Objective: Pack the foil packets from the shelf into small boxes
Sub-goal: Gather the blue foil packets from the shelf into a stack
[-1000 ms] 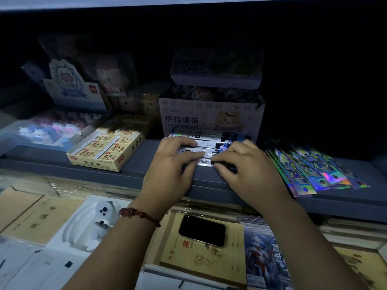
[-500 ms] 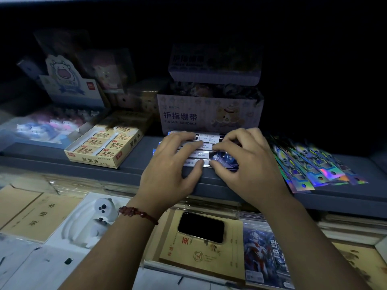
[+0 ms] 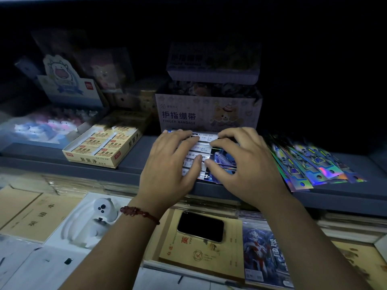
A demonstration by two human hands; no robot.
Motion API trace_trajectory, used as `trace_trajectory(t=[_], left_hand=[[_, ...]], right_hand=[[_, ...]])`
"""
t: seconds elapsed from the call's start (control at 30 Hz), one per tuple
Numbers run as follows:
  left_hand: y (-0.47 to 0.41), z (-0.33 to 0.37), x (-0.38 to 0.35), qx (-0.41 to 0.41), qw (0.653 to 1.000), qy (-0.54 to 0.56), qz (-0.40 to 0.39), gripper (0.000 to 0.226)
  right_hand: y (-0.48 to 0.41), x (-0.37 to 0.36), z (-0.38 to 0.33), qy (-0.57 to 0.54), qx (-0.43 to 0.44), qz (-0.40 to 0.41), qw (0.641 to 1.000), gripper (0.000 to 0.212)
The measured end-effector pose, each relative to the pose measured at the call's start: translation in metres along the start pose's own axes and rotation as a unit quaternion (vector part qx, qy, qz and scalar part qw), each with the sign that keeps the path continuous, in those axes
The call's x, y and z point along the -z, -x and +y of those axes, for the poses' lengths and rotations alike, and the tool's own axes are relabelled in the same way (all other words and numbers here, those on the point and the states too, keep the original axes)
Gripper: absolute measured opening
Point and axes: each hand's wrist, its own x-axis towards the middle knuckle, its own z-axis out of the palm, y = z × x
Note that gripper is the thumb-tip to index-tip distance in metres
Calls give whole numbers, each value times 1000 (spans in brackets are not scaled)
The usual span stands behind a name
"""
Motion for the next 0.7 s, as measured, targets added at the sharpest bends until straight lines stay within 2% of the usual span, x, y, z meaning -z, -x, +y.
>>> trace_trajectory(t=[0.2,0.7], left_hand=[[-1,0,0,5,1000,-3,8,39],[-1,2,1,7,1000,-21,8,37]], right_hand=[[0,0,2,16,4,-35,999,49],[-1,0,-1,13,-6,-28,1000,45]])
